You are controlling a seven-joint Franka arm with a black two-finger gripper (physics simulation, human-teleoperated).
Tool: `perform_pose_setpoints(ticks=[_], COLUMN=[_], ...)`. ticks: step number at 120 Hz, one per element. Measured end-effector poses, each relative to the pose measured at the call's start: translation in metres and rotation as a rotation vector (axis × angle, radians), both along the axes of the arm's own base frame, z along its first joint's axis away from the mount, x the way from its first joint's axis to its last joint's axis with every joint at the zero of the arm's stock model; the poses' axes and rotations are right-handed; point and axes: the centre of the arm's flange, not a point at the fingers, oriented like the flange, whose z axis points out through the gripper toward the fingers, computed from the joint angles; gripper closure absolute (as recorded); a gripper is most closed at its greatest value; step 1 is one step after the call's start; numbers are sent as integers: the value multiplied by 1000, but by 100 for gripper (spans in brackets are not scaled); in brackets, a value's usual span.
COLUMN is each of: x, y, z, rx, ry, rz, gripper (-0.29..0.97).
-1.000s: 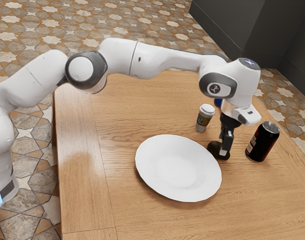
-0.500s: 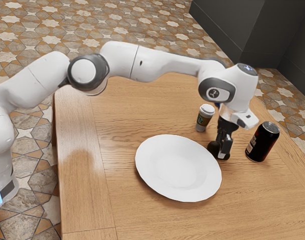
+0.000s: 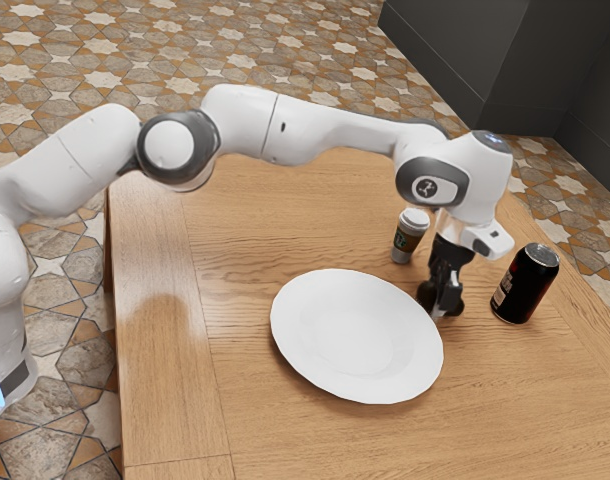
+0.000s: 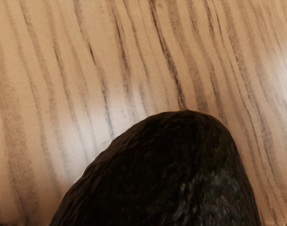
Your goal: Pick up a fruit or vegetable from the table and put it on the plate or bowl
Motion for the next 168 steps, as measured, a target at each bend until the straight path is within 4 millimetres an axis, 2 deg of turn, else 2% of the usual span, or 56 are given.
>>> perform_pose_setpoints(ticks=[7,17,21,25,34,46,54,61,68,75,83,92,103,113,127,138,149,157,163,168], x=[-2,-12,-19,-28,-56,-81,-93,-106,-115,-123,-145,-175,-192,-196,-201,-204,-202,-195,-184,-172], y=[1,8,11,24,42,56,52,43,33,13,-11,-24,-46,-61,-80,-91,-92,-83,-63,-38], z=[16,64,85,102,123,121,109,105,107,109,115,119,120,117,103,103,107,120,146,179], rx=[13,80,112,153,236,217,175,151,133,122,118,118,107,95,87,81,77,67,73,94], ry=[-22,-88,-114,-123,-100,-35,18,47,59,61,70,86,93,99,111,100,88,59,0,-65], rz=[4,26,36,66,131,186,199,202,199,179,155,150,128,111,84,68,73,92,116,141], gripper=[35,34,34,33,35,34,35,35,35,36,35,35,34,35,34,19,10,6,4,3])
